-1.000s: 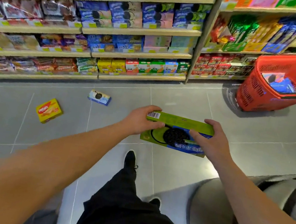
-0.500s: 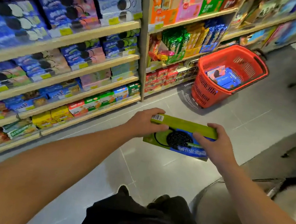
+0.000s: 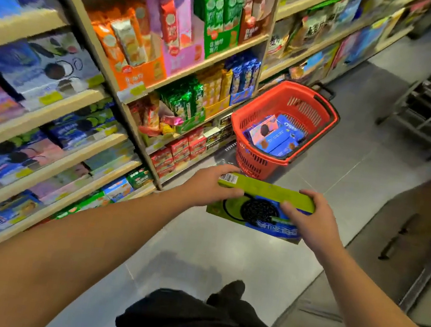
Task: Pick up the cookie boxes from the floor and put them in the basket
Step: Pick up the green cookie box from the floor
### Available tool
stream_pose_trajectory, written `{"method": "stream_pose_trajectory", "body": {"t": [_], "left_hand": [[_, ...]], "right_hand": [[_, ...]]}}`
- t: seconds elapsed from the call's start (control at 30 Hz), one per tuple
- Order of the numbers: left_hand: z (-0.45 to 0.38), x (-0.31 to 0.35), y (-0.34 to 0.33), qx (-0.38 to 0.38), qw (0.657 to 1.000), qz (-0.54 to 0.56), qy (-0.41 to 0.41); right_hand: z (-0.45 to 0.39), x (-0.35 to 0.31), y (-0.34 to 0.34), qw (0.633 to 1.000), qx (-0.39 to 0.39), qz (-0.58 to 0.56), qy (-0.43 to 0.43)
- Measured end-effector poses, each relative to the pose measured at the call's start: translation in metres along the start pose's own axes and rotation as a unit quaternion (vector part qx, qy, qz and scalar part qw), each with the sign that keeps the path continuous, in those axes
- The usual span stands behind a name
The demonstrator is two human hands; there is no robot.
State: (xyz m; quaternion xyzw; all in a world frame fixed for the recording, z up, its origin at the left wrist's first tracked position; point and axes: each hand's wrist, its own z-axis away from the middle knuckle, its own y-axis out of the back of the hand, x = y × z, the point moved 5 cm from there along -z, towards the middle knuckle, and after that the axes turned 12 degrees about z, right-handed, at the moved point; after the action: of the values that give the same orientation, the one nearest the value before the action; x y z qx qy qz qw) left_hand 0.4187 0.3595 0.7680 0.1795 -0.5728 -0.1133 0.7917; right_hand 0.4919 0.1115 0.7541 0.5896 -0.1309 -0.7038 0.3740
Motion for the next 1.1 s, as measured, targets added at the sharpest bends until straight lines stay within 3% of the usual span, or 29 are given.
{"method": "stream_pose_trajectory", "body": {"t": [0.33, 0.77, 1.1], "left_hand": [[-0.172, 0.039, -0.006, -0.003, 1.000, 0.018, 0.019], [-0.487, 0.065, 0.008, -0.069, 0.994, 0.064, 0.058], [-0.661, 0.067, -0.015, -0.069, 0.996, -0.023, 0.054]], "right_hand": [[-0.174, -0.004, 0.061, 0.998, -0.025, 0.054, -0.010], [-0.456, -0.016, 0.106, 0.994, -0.024, 0.061, -0.083], [-0.623, 0.034, 0.112, 0.988, -0.080, 0.034, -0.126]]}}
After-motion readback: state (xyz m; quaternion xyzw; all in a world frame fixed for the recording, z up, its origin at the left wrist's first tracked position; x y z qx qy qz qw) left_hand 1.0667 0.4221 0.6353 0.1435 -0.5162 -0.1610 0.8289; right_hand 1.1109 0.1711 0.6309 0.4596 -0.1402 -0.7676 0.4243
